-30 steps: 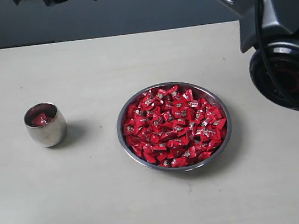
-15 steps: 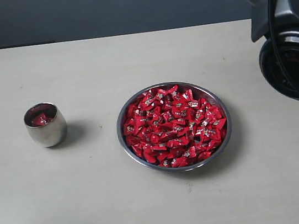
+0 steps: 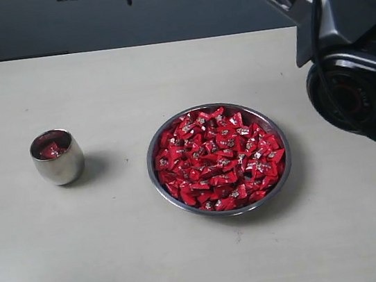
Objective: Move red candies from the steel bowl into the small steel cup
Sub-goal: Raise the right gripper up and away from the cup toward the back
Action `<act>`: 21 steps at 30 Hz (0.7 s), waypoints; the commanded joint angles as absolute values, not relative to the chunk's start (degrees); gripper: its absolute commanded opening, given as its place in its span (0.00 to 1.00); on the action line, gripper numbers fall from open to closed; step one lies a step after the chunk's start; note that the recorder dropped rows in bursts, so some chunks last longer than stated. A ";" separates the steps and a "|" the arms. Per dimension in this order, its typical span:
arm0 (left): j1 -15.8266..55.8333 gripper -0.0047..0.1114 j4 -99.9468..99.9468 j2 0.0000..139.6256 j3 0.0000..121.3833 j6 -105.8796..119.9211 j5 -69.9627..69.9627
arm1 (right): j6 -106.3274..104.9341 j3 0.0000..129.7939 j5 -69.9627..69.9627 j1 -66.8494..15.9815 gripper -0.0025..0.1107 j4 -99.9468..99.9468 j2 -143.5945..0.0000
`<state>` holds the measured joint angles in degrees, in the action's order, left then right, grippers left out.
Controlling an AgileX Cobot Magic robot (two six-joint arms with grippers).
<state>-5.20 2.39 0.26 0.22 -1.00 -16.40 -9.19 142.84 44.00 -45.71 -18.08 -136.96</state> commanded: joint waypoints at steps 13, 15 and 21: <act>-4.76 0.04 2.43 0.00 0.00 -1.15 -16.30 | -22.14 143.08 32.71 -47.43 0.01 -25.97 -141.00; -4.76 0.04 2.43 0.00 0.00 -1.15 -16.30 | -21.88 143.08 33.61 -47.43 0.01 -25.87 -141.11; -4.76 0.04 2.43 0.00 0.00 -1.15 -16.30 | -17.36 143.08 27.32 -47.43 0.01 -24.73 -141.34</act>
<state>-5.20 2.39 0.26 0.22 -1.00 -16.40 -20.53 142.84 32.03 -47.54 -25.91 -141.59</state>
